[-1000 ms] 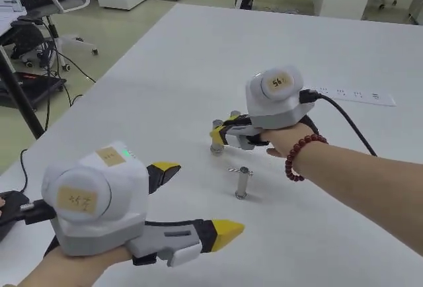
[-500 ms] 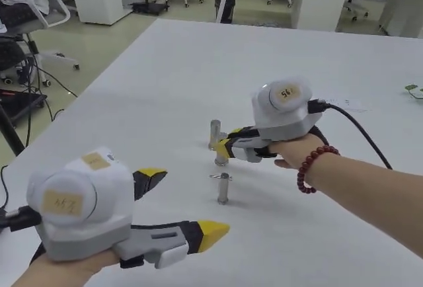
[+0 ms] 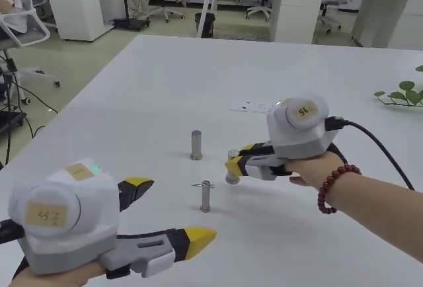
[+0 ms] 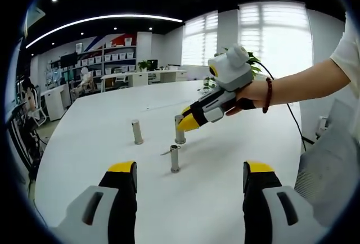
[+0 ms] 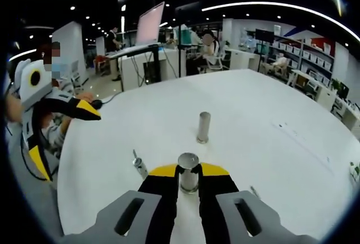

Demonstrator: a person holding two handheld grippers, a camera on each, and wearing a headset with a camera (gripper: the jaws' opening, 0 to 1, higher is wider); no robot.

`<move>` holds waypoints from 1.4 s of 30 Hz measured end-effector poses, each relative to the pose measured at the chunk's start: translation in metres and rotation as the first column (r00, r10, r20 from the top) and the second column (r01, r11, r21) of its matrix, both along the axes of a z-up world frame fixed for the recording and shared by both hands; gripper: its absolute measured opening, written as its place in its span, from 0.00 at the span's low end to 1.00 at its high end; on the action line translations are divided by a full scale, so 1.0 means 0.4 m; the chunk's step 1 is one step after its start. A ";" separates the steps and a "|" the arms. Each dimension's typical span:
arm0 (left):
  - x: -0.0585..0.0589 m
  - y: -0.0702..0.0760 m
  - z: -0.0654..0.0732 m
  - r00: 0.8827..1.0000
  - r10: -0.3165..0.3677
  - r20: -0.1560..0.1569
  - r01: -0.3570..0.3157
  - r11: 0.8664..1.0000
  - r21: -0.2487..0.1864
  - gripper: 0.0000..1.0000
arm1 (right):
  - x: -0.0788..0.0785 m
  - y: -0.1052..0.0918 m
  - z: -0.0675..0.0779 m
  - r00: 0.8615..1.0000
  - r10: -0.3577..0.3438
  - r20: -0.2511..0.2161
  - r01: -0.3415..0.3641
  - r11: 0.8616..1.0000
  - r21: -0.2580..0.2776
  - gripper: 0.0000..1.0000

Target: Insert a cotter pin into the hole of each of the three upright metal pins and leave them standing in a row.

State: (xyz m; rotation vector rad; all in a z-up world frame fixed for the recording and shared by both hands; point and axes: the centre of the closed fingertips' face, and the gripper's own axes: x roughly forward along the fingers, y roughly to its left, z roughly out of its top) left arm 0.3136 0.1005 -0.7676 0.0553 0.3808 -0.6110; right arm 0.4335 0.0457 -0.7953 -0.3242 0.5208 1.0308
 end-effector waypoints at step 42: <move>-0.034 -0.035 0.002 1.000 -0.031 -0.004 0.031 1.000 0.007 0.75 | -0.191 -0.077 -0.075 0.997 0.058 -0.044 -0.059 0.998 -0.014 0.13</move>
